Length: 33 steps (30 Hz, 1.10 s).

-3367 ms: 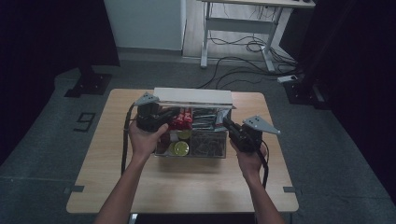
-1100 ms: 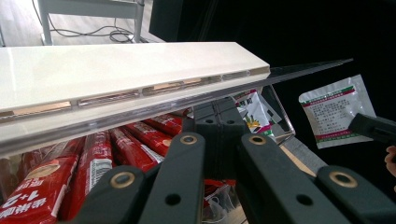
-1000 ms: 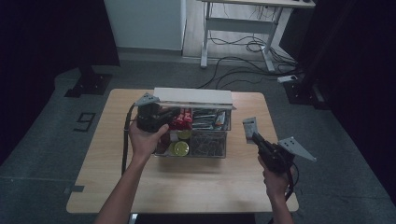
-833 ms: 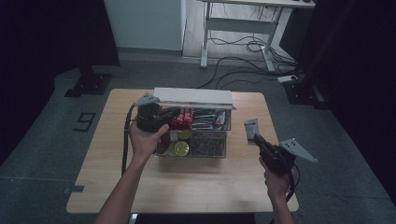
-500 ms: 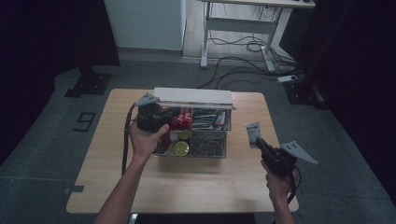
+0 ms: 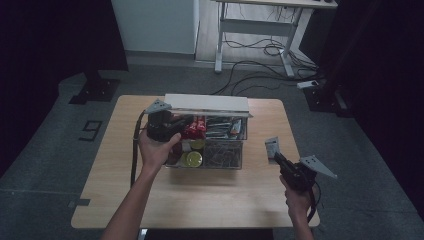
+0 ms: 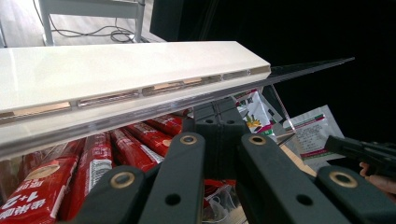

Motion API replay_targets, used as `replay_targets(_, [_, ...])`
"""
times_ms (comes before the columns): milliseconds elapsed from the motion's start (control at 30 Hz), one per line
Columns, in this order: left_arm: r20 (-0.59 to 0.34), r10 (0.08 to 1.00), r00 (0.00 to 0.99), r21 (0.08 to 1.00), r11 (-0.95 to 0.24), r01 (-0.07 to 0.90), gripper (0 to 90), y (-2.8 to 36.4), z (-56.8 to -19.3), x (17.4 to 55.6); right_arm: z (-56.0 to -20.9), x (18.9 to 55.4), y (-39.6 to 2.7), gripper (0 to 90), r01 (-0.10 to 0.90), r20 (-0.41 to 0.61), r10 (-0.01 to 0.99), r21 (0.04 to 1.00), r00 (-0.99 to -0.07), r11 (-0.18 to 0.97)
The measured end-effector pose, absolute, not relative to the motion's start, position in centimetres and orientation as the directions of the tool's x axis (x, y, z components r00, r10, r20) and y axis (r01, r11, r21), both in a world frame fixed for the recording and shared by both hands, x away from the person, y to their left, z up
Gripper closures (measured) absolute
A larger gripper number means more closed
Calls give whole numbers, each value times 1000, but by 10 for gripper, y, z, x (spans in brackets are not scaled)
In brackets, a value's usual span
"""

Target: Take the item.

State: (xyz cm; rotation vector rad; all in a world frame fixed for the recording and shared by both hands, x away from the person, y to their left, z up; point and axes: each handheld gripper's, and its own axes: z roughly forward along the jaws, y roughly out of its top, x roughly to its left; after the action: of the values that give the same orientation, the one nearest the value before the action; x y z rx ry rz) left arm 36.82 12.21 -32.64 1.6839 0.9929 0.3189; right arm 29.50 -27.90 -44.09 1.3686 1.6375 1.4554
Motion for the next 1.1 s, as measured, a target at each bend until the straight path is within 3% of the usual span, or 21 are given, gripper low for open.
replay_targets(1100, [-268, 744, 612, 893, -46, 447, 900, 120, -328, 368, -506, 308, -291, 886, 472, 266, 933, 872, -242, -126])
